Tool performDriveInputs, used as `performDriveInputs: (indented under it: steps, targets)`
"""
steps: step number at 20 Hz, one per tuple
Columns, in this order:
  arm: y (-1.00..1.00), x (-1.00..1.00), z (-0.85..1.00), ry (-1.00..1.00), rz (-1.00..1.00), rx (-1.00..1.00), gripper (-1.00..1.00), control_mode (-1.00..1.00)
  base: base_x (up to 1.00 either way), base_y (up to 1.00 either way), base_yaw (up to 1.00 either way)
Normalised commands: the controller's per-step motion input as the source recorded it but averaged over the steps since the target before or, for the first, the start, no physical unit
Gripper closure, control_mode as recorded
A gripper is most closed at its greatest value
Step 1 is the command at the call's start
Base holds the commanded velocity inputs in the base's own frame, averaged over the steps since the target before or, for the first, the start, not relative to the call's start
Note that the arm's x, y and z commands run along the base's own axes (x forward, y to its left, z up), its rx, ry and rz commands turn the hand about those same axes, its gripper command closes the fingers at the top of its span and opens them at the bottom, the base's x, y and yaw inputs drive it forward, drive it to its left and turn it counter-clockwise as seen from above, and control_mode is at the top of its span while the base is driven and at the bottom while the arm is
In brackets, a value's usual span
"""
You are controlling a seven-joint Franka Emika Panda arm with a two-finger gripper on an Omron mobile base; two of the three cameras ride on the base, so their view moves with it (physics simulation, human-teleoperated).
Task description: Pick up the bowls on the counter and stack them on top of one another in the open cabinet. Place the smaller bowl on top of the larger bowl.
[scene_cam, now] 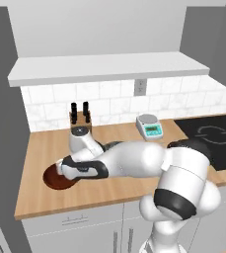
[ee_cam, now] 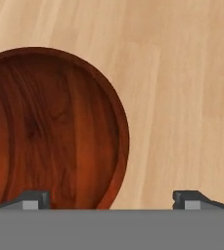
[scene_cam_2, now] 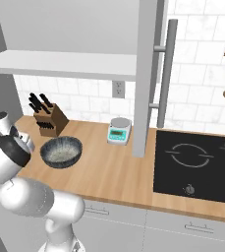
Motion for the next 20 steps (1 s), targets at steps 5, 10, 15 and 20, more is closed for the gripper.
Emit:
performDriveInputs:
  steps: [5, 10, 15, 20]
  targets:
    - [0.15, 0.24, -0.28, 0.03, 0.00, 0.00, -1.00, -1.00, 0.00, 0.00, 0.00]
    - [0.13, 0.15, -0.34, 0.01, 0.00, 0.00, -1.00, -1.00, 0.00, 0.00, 0.00]
    - [0.01, 0.10, -0.35, 0.00, 0.00, 0.00, -1.00, -1.00, 0.00, 0.00, 0.00]
    - [0.00, 0.06, -0.08, 0.00, 0.00, 0.00, 1.00, -1.00, 0.00, 0.00, 0.00]
